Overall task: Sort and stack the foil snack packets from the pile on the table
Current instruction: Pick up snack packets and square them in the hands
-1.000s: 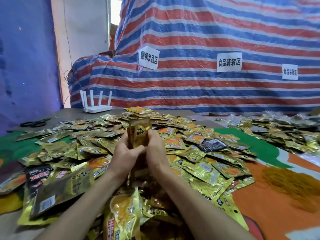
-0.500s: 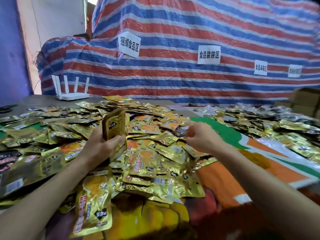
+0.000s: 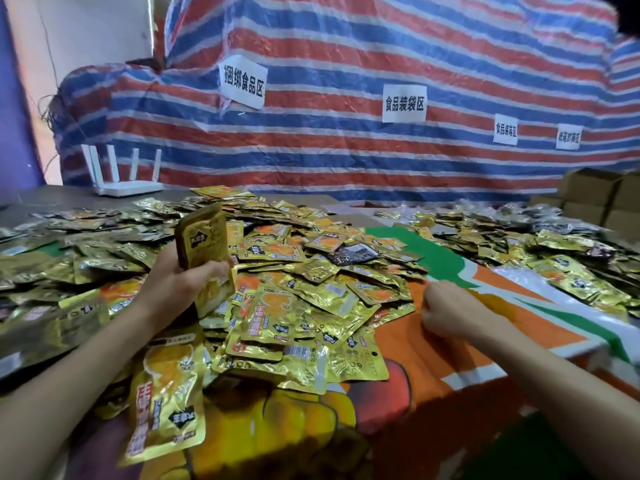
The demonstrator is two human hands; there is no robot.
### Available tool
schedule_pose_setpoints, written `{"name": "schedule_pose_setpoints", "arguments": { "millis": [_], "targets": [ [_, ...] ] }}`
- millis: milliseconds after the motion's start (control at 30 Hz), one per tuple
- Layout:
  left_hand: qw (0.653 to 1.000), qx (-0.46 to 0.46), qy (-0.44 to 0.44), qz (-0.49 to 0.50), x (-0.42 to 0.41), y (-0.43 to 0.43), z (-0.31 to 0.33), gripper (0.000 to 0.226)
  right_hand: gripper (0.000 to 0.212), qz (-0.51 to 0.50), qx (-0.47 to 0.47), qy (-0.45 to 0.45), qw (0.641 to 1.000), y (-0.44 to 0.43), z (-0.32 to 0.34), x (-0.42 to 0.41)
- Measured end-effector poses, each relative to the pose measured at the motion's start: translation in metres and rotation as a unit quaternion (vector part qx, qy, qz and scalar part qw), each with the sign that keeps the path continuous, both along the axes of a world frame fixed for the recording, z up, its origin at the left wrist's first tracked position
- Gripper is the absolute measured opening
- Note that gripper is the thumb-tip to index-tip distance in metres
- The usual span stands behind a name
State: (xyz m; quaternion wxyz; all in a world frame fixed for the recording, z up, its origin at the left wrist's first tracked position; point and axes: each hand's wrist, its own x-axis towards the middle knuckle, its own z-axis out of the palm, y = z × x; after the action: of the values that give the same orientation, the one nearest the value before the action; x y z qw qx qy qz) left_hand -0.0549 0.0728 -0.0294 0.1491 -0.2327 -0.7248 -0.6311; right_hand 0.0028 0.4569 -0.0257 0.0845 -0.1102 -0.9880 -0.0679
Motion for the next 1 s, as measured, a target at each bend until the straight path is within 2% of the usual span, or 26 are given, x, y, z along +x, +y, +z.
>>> {"name": "schedule_pose_setpoints", "arguments": {
  "millis": [67,133,167,233,333,433,567,700,767,800,833,933,1000],
  "targets": [
    [1.0,0.02,-0.011,-0.003,-0.001,-0.001,0.002,0.029,0.025,0.006,-0.038,0.095,0.995,-0.007,0.007,-0.001],
    [0.997,0.059,-0.04,-0.006,-0.002,-0.002,0.005,0.023,0.02,0.056,-0.158,0.201,0.965,-0.028,0.017,-0.005],
    [0.995,0.08,-0.057,-0.01,-0.001,-0.002,0.007,0.02,0.017,0.093,-0.232,0.223,0.942,-0.044,0.022,-0.009],
    [0.988,0.118,-0.091,-0.031,0.002,-0.003,0.01,0.026,0.014,0.169,-0.345,0.213,0.898,-0.084,0.034,-0.017],
    [0.972,0.175,-0.152,-0.047,0.005,-0.007,0.014,0.035,0.015,0.256,-0.464,0.15,0.835,-0.149,0.042,-0.032],
    [0.956,0.204,-0.206,-0.051,0.006,-0.013,0.018,0.033,0.016,0.296,-0.523,0.125,0.789,-0.199,0.043,-0.051],
    [0.954,0.173,-0.232,-0.076,0.004,-0.017,0.019,0.032,0.014,0.318,-0.571,0.14,0.744,-0.232,0.034,-0.066],
    [0.958,0.129,-0.249,-0.062,-0.002,-0.021,0.014,0.032,0.015,0.324,-0.569,0.175,0.735,-0.236,0.018,-0.074],
    [0.954,0.141,-0.256,-0.073,-0.005,-0.023,0.014,0.031,0.015,0.316,-0.588,0.15,0.73,-0.232,0.015,-0.078],
    [0.948,0.162,-0.259,-0.094,-0.006,-0.023,0.014,0.033,0.017,0.311,-0.619,0.113,0.712,-0.23,0.015,-0.079],
    [0.938,0.196,-0.257,-0.125,-0.006,-0.023,0.015,0.033,0.018,0.31,-0.662,0.064,0.68,-0.228,0.014,-0.079],
    [0.884,0.329,-0.237,-0.234,-0.007,-0.024,0.014,0.033,0.014,0.324,-0.759,-0.063,0.56,-0.223,0.015,-0.077],
    [0.844,0.384,-0.229,-0.295,-0.007,-0.026,0.014,0.034,0.008,0.342,-0.802,-0.096,0.48,-0.221,0.017,-0.074]
  ]
}}
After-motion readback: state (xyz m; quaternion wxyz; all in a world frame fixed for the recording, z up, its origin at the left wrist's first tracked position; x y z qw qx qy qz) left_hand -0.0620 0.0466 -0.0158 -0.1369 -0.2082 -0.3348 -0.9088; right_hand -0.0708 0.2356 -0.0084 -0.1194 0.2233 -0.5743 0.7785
